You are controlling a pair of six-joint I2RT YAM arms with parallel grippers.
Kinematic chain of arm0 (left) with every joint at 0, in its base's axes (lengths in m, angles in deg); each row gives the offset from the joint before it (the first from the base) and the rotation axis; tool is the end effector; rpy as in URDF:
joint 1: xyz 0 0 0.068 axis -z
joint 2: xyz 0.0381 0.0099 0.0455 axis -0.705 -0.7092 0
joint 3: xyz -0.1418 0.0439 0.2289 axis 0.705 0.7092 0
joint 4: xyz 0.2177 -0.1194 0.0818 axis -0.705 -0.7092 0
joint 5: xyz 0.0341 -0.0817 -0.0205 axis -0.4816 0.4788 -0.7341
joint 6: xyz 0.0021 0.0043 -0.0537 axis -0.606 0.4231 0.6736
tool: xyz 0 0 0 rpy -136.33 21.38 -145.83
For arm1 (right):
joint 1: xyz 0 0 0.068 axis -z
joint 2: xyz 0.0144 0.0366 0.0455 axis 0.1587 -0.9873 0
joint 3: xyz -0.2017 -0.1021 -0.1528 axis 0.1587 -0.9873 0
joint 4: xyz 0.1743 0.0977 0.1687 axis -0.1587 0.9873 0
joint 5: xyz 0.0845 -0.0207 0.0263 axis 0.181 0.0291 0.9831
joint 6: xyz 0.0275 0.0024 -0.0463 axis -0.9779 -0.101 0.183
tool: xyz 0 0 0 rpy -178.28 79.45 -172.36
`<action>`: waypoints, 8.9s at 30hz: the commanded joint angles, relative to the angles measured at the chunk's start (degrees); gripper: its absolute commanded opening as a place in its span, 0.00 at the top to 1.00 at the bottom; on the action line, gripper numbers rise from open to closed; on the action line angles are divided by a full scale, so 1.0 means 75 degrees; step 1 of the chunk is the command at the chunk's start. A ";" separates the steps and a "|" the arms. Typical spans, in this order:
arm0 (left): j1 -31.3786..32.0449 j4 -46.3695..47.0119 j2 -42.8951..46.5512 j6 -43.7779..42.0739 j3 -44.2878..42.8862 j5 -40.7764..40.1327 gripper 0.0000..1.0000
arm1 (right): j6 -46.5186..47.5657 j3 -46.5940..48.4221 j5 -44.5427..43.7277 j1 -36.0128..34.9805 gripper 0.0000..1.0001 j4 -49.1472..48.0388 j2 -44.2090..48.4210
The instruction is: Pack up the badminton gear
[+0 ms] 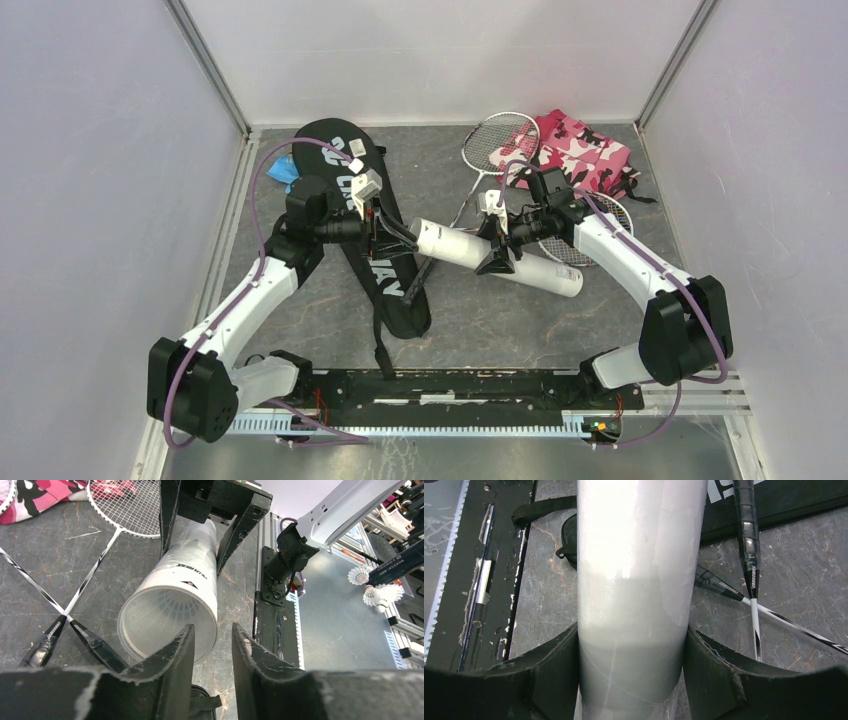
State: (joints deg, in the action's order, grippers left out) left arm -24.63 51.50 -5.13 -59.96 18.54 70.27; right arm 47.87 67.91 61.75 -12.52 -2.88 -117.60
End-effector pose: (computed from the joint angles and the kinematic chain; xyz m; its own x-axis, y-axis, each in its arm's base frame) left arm 0.2217 -0.1155 0.3092 -0.3609 0.0723 -0.9298 0.9267 0.1395 -0.3489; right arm 0.2531 0.1332 0.2633 -0.0701 -0.4421 -0.8942 -0.9961 -0.0170 0.0864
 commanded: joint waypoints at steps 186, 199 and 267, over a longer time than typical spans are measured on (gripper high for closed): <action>0.1062 -0.2560 -0.7064 -0.2788 -0.6099 -1.0213 0.00 | -0.0053 -0.1174 -0.1563 0.2390 0.04 -0.0160 0.1531; 0.0033 -0.2493 -0.8374 -0.2668 -0.6596 -1.0136 0.10 | -0.0041 -0.1174 -0.1577 0.2384 0.03 -0.0150 0.1414; -0.1499 -0.4399 -0.3763 -0.8867 -0.4225 -0.8908 0.98 | 0.0000 -0.1193 -0.1279 0.2379 0.04 -0.0026 0.0969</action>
State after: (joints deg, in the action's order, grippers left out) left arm -35.51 21.71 -38.46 -119.14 -13.04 0.52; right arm 47.45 59.08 50.75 5.12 -3.45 -109.71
